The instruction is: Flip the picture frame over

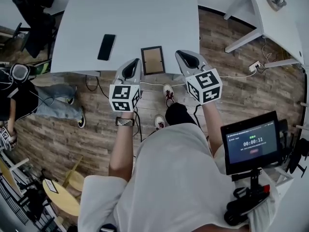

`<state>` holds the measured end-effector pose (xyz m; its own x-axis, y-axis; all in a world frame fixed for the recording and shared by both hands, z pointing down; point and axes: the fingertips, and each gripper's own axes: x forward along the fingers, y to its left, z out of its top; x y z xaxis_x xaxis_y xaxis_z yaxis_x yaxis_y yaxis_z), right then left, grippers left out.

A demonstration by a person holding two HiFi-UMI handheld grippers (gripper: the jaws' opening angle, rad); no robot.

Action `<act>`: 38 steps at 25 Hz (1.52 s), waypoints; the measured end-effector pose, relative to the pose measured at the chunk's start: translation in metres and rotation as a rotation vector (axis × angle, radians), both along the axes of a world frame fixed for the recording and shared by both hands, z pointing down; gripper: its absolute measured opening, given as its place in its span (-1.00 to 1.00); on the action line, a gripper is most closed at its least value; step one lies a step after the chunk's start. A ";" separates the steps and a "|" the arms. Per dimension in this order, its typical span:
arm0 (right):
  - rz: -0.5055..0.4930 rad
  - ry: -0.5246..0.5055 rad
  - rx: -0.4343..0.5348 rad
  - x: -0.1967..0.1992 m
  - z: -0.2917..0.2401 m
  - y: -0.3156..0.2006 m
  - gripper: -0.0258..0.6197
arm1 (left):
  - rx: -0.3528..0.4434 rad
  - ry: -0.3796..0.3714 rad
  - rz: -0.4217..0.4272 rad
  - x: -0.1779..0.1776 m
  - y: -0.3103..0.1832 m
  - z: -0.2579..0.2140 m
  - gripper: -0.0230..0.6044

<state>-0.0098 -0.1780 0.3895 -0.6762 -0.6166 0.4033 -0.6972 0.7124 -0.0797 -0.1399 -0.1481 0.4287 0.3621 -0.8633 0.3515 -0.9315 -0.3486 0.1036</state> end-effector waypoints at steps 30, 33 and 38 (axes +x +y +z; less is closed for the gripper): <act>0.014 -0.077 0.284 -0.007 -0.162 0.001 -0.92 | 0.345 -0.186 0.090 0.012 -0.002 -0.193 -0.91; 0.017 -0.082 0.296 -0.006 -0.167 0.002 -0.92 | 0.362 -0.185 0.096 0.015 0.000 -0.200 -0.92; 0.025 -0.086 0.309 -0.003 -0.173 0.002 -0.92 | 0.378 -0.194 0.097 0.016 0.001 -0.207 -0.92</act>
